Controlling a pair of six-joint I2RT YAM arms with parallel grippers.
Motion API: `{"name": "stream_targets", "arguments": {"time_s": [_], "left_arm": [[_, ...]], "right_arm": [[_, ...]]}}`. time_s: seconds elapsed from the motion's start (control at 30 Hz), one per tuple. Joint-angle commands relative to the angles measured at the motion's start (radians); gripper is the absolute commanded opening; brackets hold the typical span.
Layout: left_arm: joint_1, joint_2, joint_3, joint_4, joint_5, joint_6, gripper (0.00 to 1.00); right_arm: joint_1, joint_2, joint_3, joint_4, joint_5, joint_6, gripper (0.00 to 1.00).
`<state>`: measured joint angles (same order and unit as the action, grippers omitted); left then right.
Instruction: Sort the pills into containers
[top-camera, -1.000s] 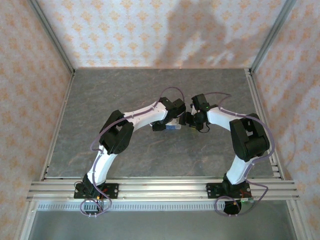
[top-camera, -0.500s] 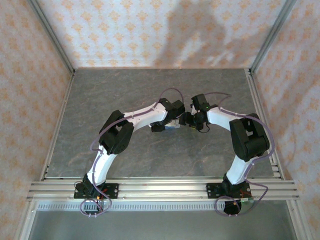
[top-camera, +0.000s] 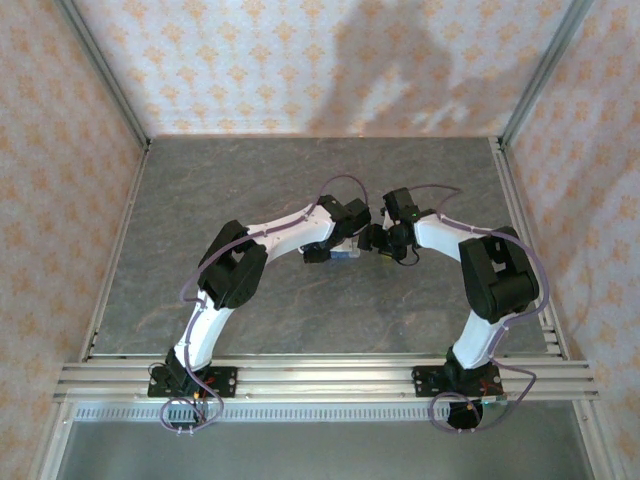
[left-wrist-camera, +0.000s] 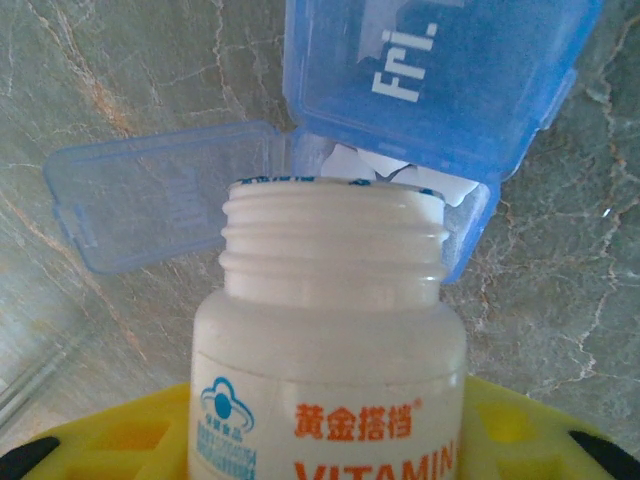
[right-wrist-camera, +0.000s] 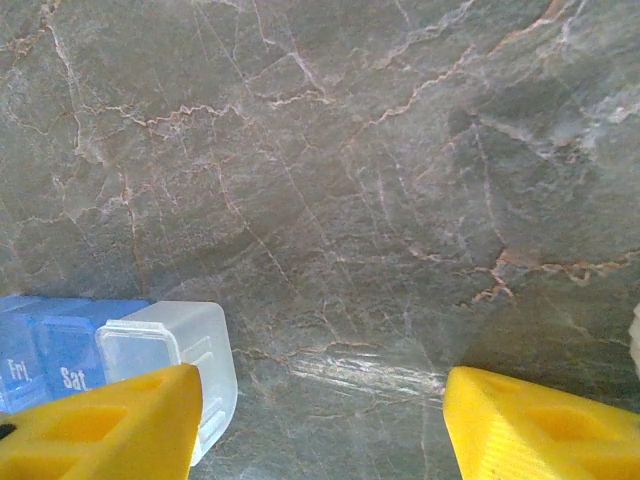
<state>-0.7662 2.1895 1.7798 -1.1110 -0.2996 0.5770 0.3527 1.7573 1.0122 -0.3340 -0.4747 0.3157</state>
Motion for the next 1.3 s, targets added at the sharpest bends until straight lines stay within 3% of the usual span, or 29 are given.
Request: {"name": "stream_targets", "arguments": {"time_s": [0.0, 0.8, 1.27], "left_arm": [[-0.009, -0.037, 0.006, -0.029, -0.010, -0.001, 0.00], [0.055, -0.170, -0.166, 0.131, 0.101, -0.084, 0.00], [0.106, -0.325, -0.362, 0.363, 0.230, -0.177, 0.00]], "right_arm": [[0.016, 0.039, -0.001, -0.005, 0.006, -0.013, 0.66], [0.015, 0.040, -0.001, -0.013, 0.012, -0.016, 0.66], [0.016, -0.009, 0.003, -0.004, -0.003, 0.018, 0.66]]}}
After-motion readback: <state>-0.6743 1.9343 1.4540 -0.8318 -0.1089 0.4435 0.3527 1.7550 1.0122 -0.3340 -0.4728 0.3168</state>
